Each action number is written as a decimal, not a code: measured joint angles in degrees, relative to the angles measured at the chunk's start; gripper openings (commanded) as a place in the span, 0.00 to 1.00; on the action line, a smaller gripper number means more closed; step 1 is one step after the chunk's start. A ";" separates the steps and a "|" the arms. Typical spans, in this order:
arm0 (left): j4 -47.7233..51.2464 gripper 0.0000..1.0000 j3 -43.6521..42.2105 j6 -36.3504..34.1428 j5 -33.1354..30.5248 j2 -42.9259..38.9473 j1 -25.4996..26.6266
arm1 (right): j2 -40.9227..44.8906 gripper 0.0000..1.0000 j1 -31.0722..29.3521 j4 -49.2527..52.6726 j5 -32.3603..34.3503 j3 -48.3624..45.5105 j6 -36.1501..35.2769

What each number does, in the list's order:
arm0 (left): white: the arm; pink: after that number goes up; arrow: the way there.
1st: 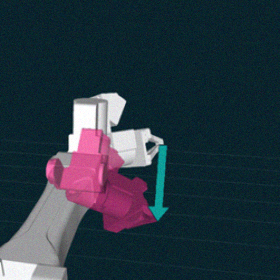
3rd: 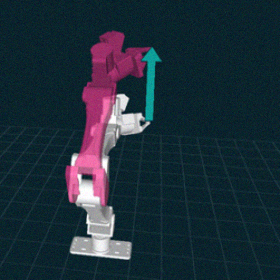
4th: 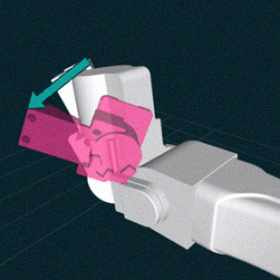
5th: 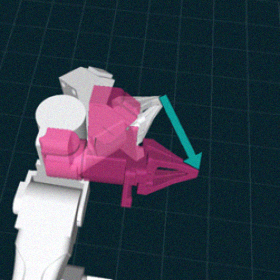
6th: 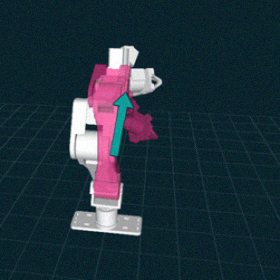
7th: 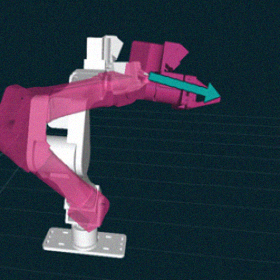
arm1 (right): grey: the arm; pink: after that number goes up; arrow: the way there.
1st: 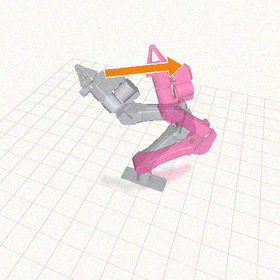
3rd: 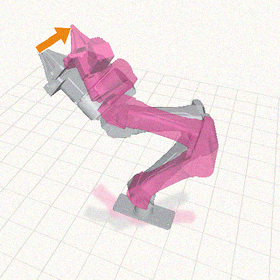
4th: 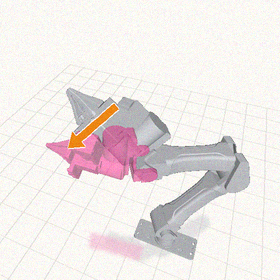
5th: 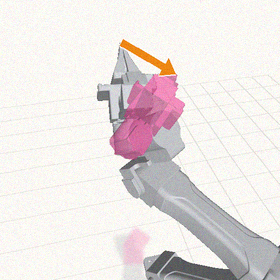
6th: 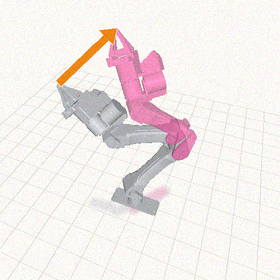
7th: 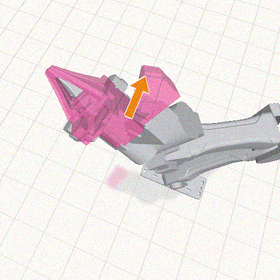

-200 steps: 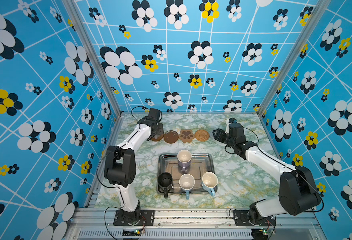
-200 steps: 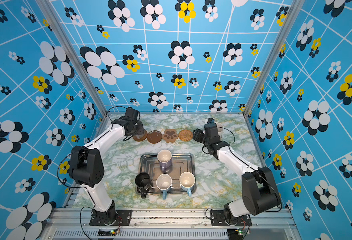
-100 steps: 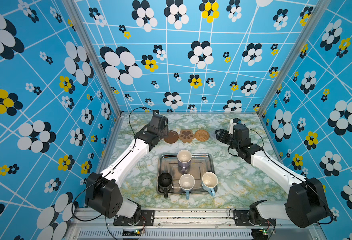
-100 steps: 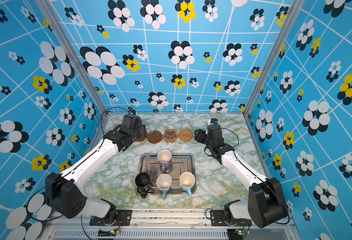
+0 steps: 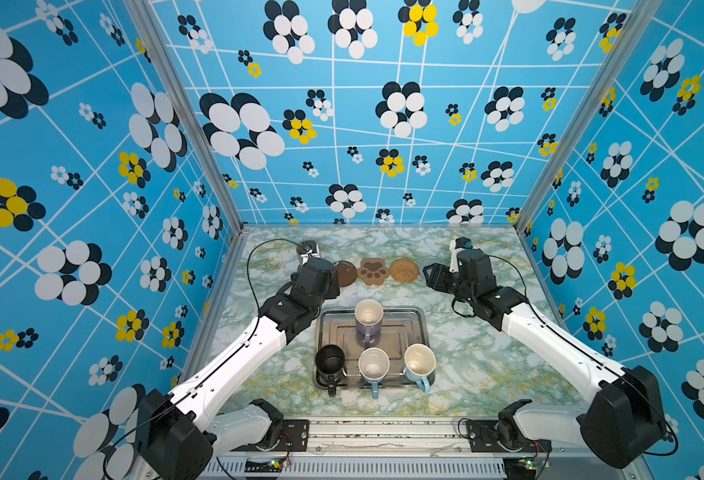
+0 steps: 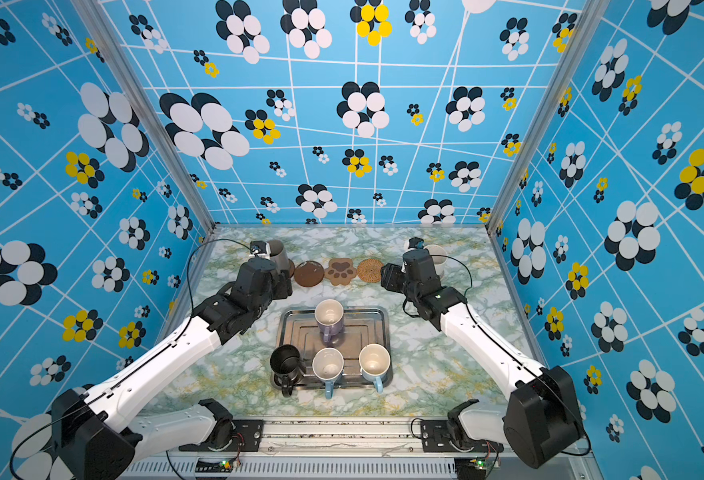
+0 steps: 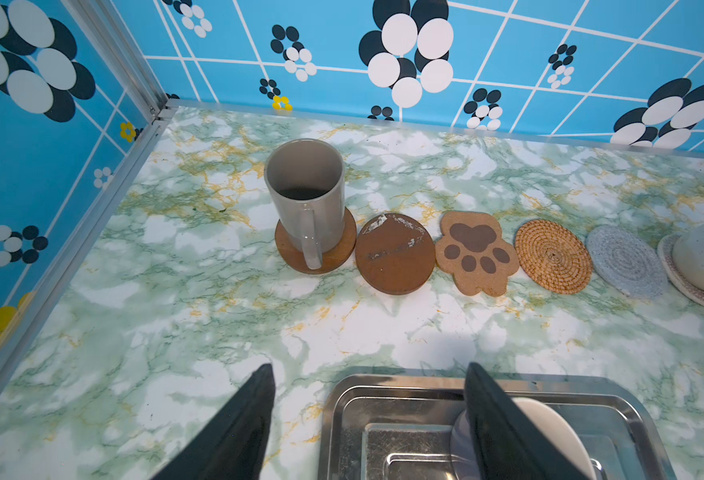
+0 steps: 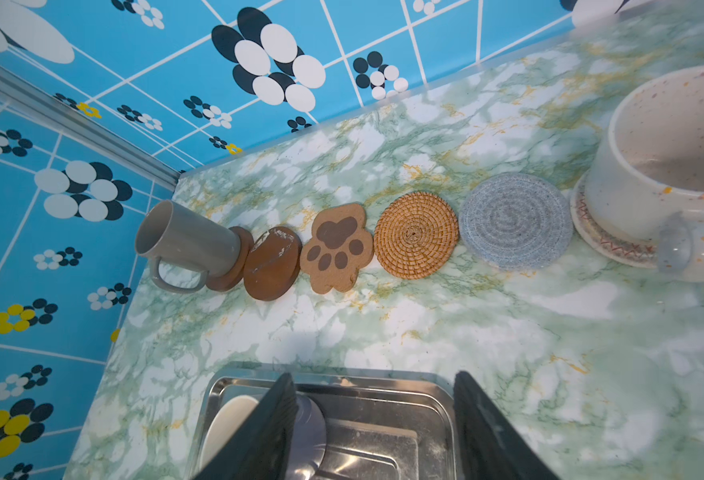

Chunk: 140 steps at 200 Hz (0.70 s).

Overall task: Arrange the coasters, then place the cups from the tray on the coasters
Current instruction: 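Open and raise the left gripper while the right gripper moves toward the tray, then move the right gripper over the light blue mug on the tray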

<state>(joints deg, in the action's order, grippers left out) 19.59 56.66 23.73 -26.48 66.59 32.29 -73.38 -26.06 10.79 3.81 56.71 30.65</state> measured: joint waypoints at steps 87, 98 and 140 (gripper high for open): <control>-10.71 0.78 -9.35 0.74 2.91 -3.91 -0.92 | 12.37 0.62 -5.46 16.46 3.54 3.21 -4.55; -11.43 0.78 -9.38 0.81 3.39 -3.91 -1.07 | 13.49 0.62 -6.60 18.91 4.24 3.26 -4.57; -12.81 0.78 -9.88 1.42 5.44 -3.93 -2.16 | 16.33 0.61 -10.47 27.89 6.97 4.22 -4.48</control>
<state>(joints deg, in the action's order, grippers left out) 6.79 46.78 25.15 -21.04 62.65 30.13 -57.06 -36.53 38.68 10.79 60.93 26.17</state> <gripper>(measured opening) 0.781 0.616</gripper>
